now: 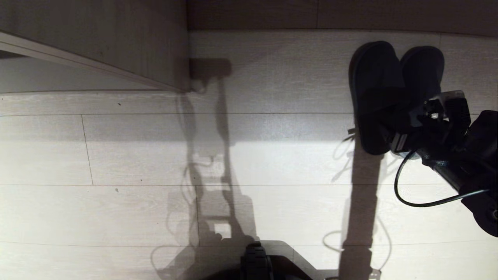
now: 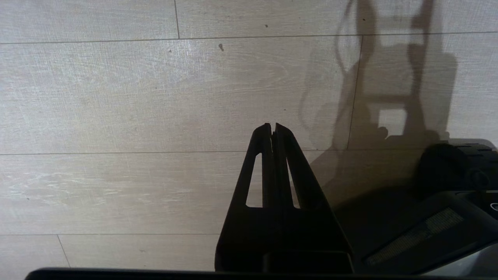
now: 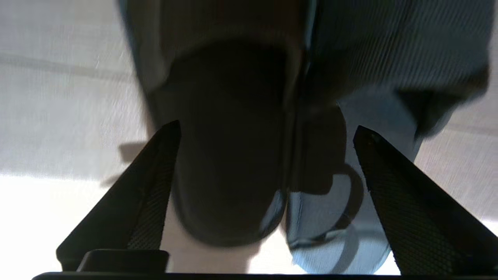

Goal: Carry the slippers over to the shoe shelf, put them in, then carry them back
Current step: Pick up the slippers on the floor

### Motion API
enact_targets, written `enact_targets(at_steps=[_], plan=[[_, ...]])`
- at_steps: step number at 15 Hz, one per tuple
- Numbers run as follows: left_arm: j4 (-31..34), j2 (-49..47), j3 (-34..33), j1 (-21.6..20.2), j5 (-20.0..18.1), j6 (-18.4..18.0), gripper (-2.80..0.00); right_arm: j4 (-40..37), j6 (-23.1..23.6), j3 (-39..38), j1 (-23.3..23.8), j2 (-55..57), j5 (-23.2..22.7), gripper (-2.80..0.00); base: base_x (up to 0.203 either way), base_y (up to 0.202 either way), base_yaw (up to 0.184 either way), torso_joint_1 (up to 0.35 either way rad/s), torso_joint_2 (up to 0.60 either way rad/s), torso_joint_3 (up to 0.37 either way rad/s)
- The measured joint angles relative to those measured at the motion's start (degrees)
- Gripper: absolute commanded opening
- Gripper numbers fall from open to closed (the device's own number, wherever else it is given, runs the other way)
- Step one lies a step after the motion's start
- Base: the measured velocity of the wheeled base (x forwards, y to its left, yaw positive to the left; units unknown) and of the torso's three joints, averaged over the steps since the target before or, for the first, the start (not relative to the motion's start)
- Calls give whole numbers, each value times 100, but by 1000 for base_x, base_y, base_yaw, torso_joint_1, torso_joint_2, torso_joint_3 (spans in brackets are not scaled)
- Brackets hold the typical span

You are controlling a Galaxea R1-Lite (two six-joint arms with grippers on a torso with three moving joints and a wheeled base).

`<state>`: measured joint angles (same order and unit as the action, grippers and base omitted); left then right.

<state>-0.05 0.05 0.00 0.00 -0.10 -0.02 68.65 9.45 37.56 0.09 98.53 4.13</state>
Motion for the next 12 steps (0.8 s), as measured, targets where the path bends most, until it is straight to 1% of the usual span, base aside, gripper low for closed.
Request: enact_targets(at_steps=[10, 12], plan=[[-2, 0, 0, 0, 5, -1, -280, 628, -22, 869, 54, 682, 154, 0, 0, 0, 0, 0, 0, 0], [0, 0, 0, 0, -1, -7, -280, 706, -85, 1022, 59, 808, 157, 0, 0, 0, 0, 0, 0, 0]])
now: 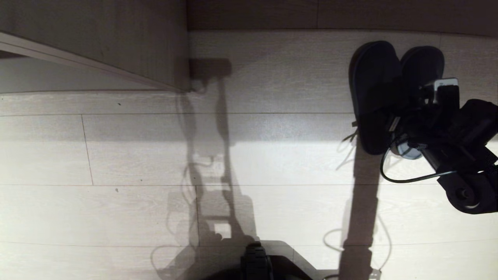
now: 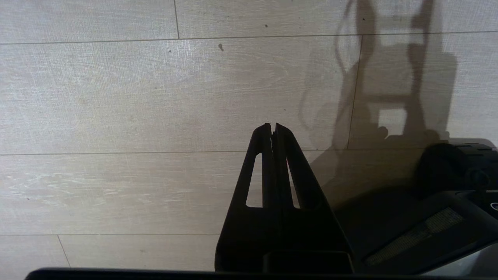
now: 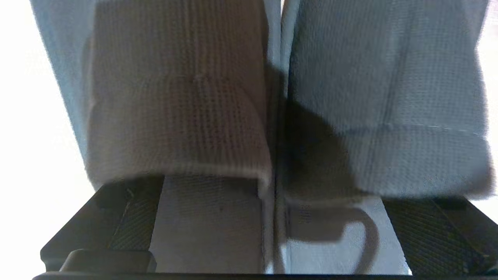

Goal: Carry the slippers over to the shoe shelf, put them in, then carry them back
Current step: Pick up the slippers on the floor

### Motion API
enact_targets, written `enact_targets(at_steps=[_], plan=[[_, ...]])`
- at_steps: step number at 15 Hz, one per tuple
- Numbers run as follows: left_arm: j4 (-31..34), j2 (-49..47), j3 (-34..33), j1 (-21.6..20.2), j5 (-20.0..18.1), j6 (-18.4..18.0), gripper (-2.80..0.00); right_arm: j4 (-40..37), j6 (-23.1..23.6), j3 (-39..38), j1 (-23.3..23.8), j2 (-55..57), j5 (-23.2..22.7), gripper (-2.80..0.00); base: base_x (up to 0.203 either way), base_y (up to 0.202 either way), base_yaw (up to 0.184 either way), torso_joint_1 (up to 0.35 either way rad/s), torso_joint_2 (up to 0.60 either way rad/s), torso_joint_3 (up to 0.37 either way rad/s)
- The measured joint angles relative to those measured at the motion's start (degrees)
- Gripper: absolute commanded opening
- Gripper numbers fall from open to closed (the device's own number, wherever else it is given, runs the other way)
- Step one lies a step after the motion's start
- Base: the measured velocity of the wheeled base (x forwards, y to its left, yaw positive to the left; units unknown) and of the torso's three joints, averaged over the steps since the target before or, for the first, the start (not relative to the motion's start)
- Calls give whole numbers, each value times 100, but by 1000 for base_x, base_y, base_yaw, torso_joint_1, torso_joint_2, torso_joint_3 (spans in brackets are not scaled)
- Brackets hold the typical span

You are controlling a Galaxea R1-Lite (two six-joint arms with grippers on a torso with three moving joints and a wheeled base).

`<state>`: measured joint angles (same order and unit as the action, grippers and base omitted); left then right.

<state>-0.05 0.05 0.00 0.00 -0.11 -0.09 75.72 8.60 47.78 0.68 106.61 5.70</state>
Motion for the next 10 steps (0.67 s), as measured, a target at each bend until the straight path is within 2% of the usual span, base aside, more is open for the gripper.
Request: enact_targets(at_steps=[4, 5, 6, 10], plan=[[-2, 0, 0, 0, 1, 0, -280, 88, -134, 274, 2, 146, -8, 0, 0, 0, 0, 0, 0, 0], [0, 0, 0, 0, 4, 2, -280, 91, -198, 371, 2, 198, -10, -72, 0, 0, 0, 0, 0, 0], [0, 0, 0, 0, 6, 0, -280, 99, -265, 462, 0, 235, -11, -280, 0, 0, 0, 0, 0, 0], [-2, 0, 0, 0, 4, 6, -280, 123, -298, 738, -10, 382, -27, -280, 0, 0, 0, 0, 0, 0]])
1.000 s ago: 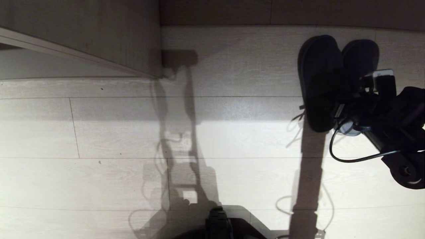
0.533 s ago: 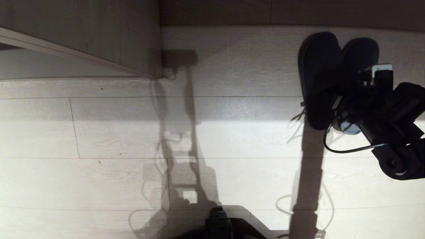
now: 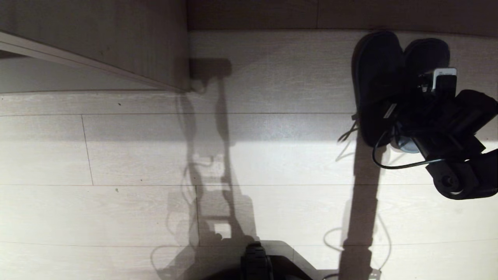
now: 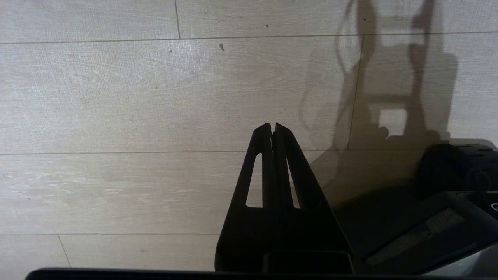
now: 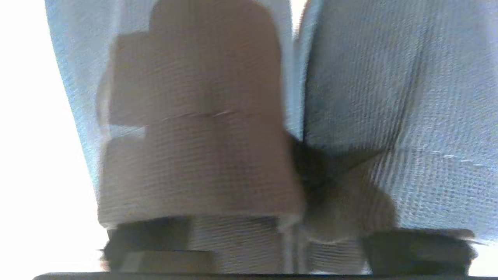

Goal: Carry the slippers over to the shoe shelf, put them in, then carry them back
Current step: Pick up the slippers on the floor

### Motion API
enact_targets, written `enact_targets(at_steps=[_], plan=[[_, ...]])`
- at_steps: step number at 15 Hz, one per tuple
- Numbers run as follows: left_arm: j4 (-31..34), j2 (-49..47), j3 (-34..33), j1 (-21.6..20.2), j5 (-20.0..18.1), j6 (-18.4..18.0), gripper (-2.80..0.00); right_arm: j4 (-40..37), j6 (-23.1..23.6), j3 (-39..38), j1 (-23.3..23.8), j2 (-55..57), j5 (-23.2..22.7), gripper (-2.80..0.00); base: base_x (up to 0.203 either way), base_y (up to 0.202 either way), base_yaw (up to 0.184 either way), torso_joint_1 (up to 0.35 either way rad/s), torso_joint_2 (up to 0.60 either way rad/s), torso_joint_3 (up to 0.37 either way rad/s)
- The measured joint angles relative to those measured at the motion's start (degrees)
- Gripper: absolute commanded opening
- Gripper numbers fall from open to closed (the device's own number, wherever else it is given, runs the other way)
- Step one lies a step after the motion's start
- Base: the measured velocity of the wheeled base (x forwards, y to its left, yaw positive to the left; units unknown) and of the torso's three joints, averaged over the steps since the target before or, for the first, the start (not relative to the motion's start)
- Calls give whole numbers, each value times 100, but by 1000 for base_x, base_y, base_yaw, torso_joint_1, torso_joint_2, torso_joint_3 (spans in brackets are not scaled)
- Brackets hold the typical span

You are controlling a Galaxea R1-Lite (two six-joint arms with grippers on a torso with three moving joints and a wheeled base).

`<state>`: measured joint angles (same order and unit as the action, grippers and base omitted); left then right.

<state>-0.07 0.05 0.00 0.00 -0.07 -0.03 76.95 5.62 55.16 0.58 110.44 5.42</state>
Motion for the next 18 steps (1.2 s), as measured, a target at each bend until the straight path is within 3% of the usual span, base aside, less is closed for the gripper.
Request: enact_targets(at_steps=[11, 18], plan=[[0, 0, 0, 0, -2, 3, -280, -173, 3, 73, -53, -177, -243, -280, 0, 0, 0, 0, 0, 0], [0, 0, 0, 0, 1, 3, -280, -875, -253, -442, -53, -1090, -297, -280, 0, 0, 0, 0, 0, 0]])
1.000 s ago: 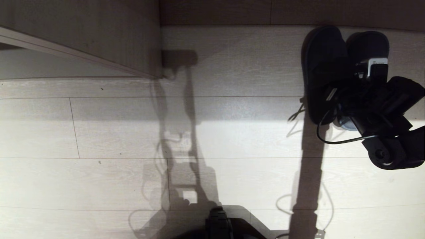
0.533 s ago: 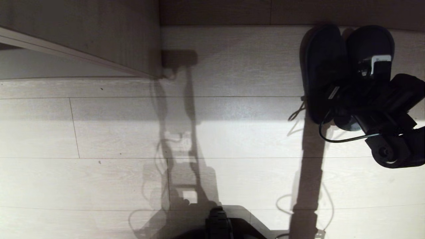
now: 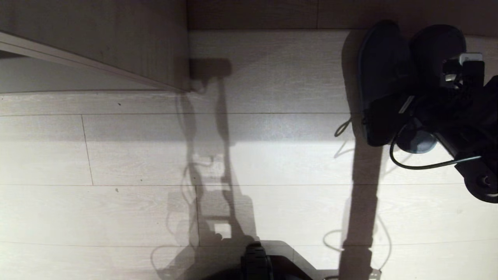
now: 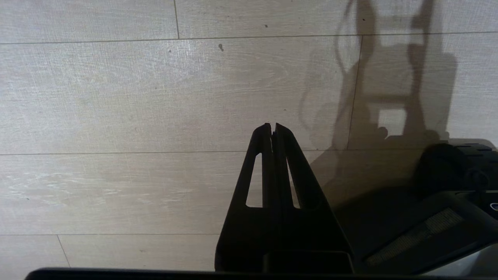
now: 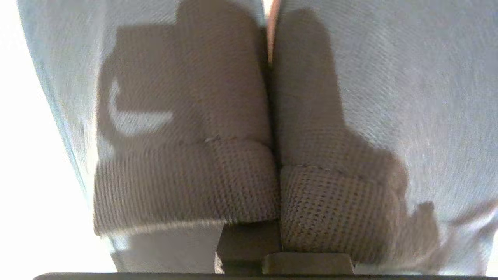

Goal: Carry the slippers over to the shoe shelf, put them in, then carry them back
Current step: Pick up the slippers on the floor, then place the slippers into the shoe cabinet

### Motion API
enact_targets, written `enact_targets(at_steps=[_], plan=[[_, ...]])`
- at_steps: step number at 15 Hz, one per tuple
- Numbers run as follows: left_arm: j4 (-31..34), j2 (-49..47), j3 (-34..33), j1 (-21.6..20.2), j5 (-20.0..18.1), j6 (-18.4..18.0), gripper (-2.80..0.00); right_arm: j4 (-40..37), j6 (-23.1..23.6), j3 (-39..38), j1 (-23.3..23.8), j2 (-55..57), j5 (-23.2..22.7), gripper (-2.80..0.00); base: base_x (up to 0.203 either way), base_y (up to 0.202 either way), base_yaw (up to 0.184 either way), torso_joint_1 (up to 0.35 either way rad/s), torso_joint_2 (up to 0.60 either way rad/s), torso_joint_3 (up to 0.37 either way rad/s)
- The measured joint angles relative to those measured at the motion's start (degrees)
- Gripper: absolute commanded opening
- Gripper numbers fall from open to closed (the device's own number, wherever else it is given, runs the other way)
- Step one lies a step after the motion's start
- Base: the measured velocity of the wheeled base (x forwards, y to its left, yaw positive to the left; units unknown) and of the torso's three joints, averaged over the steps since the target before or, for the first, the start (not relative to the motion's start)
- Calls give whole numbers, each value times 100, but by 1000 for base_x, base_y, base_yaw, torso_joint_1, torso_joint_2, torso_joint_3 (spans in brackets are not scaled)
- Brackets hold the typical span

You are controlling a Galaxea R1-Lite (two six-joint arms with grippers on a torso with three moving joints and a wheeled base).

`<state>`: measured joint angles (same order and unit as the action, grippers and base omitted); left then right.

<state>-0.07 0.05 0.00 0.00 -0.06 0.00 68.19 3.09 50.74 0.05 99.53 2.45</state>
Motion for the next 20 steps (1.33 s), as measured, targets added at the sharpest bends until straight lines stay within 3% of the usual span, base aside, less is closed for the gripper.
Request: enact_targets(at_steps=[7, 16, 20], plan=[[0, 0, 0, 0, -1, 0, -280, -1396, -513, -699, 35, -1229, -70, -280, 0, 0, 0, 0, 0, 0], [0, 0, 0, 0, -1, 0, -280, -2729, -488, -2182, 20, -3880, -410, -280, 0, 0, 0, 0, 0, 0], [0, 0, 0, 0, 1, 0, -280, -3233, -266, -2901, 17, -5088, -446, -280, 0, 0, 0, 0, 0, 0]])
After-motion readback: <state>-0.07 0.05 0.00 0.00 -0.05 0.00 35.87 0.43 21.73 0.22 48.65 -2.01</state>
